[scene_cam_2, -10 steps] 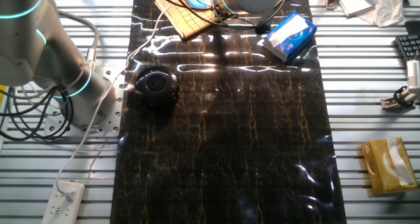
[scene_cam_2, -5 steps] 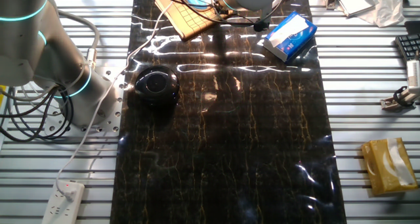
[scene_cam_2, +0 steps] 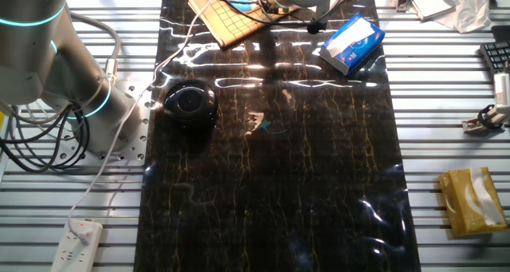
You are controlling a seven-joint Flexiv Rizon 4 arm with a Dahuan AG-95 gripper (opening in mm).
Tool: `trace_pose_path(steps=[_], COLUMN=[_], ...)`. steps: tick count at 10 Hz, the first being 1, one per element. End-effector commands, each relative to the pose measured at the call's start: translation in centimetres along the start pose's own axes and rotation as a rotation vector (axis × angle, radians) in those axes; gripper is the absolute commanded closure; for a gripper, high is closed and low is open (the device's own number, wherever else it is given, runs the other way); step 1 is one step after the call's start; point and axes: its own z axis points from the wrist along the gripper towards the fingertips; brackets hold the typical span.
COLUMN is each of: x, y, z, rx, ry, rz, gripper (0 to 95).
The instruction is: Turn off the desk lamp by pressing the button
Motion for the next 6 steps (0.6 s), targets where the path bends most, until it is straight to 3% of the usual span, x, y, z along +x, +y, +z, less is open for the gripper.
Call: trace_pose_path(steps=[1,6], x=[0.06,0.06], y=[0.04,0.05], z=[-0.06,-0.06], rx=[-0.001,0.002], ry=[-0.001,-0.001], rz=[-0.002,-0.004], gripper=[95.0,95.0])
